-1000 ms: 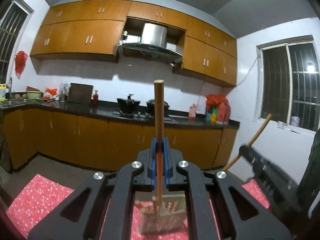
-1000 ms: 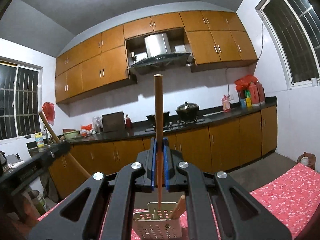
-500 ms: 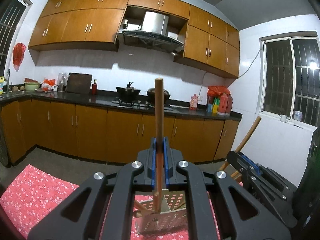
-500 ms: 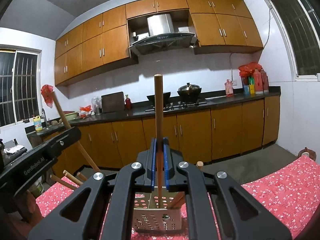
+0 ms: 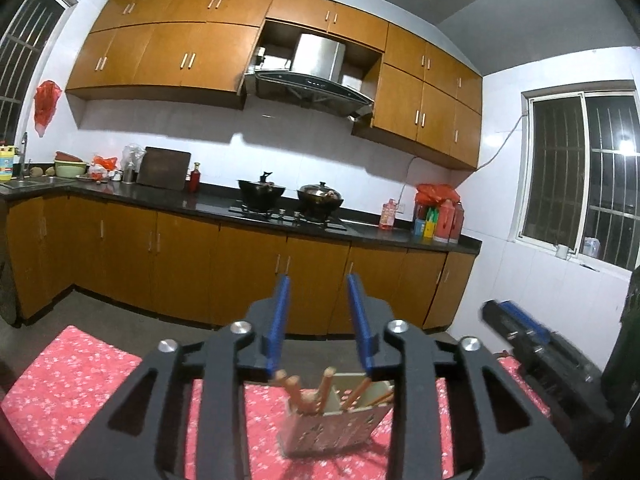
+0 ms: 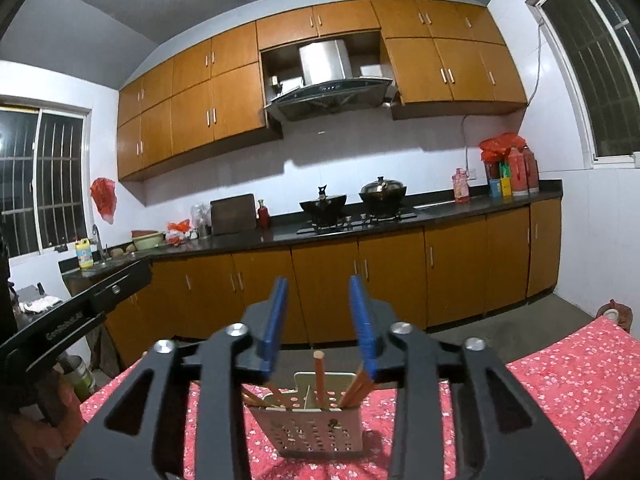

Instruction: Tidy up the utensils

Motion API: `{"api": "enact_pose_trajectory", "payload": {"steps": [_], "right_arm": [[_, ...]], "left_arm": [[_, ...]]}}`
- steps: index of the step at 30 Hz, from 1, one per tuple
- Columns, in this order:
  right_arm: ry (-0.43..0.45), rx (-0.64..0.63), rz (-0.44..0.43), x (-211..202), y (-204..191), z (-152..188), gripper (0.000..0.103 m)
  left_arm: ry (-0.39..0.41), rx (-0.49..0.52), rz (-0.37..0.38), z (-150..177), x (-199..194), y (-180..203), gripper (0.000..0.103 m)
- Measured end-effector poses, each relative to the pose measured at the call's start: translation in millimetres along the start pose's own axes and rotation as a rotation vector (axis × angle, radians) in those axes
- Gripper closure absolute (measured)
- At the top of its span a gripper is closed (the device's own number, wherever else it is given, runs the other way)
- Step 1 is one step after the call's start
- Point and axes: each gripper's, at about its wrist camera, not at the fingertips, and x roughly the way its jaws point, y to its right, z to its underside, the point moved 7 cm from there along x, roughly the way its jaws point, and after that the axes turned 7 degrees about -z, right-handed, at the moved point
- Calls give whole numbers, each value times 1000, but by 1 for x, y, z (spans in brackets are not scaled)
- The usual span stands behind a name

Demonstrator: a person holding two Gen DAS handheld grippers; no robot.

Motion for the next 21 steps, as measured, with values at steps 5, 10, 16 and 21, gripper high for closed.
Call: {"api": "enact_pose_trajectory", "payload": {"steps": [5,10,16,21], "right_arm": [[-9,-11,18,-32,1,11,15],[-41,-64,67,-62,-5,38,2],[-124,-95,86,-85,-21,79,2],[-149,-153,119,-104,-34,102,2]], "left_arm": [[-16,49,-45,17,-38,-24,35],[-28,145,-106,50,-80,-40,5],[-64,228,-148,94,-117,-45,4],[-93,207,-171,120,-137,-48,4]]}}
